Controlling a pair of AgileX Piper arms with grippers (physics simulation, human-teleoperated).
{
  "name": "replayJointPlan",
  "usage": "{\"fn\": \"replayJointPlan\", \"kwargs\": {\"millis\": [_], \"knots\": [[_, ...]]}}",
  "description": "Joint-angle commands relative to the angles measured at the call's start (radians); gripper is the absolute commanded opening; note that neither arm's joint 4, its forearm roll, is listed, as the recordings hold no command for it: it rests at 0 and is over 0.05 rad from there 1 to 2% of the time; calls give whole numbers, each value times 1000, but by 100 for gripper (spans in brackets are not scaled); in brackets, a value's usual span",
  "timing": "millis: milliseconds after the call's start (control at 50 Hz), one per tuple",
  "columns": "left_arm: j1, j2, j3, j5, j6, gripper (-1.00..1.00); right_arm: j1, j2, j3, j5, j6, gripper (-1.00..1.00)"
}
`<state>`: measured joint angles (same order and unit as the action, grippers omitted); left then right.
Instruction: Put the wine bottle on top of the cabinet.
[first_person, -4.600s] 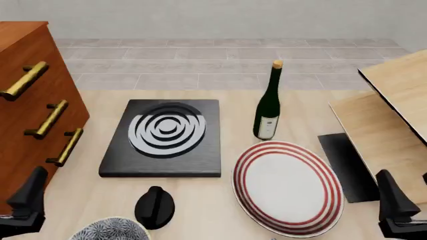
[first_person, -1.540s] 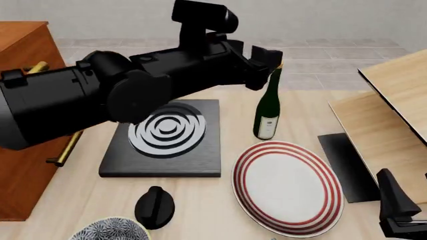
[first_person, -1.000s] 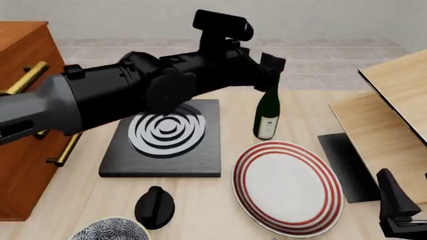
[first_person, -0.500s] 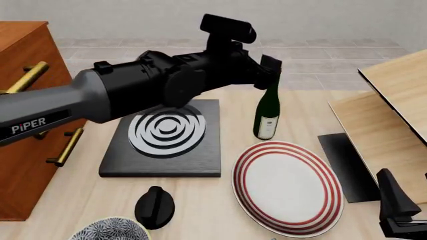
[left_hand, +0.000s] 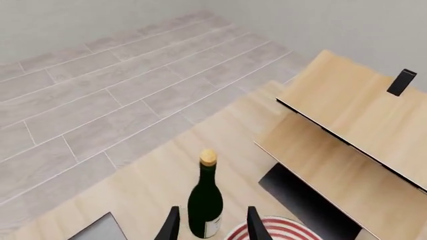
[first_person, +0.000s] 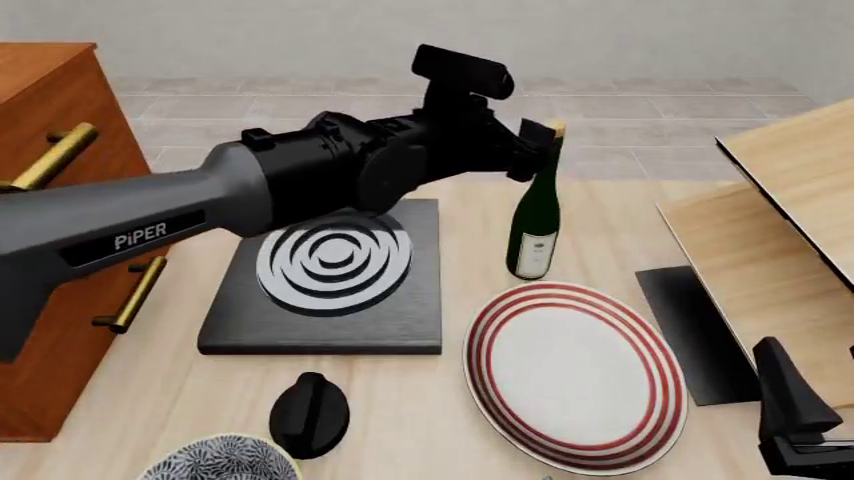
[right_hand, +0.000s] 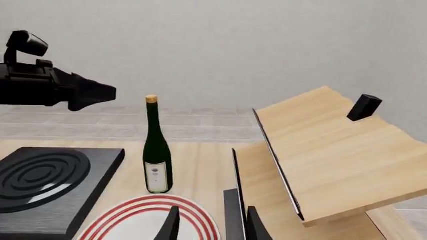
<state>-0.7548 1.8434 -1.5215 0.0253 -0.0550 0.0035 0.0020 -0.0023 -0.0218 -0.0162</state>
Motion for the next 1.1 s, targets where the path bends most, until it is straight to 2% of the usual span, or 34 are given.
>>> {"fn": "replayJointPlan", "kwargs": {"millis": [20,160,260,300,320,740,1100], "knots": [[-4,58,-82,52,58,100,0,0,0,-2,-1,100],[-16,81,-136,85,38,100,0,0,-1,0,0,100],[-24,102,-168,113,54,100,0,0,0,-1,-1,100],[-24,101,-175,113,20,100,0,1,0,1,1,100],[-25,106,-183,120,30,100,0,1,0,1,1,100],[11,150,-204,121,24,100,1,0,0,0,0,100],[9,251,-401,220,46,100,1,0,0,1,1,100]]}}
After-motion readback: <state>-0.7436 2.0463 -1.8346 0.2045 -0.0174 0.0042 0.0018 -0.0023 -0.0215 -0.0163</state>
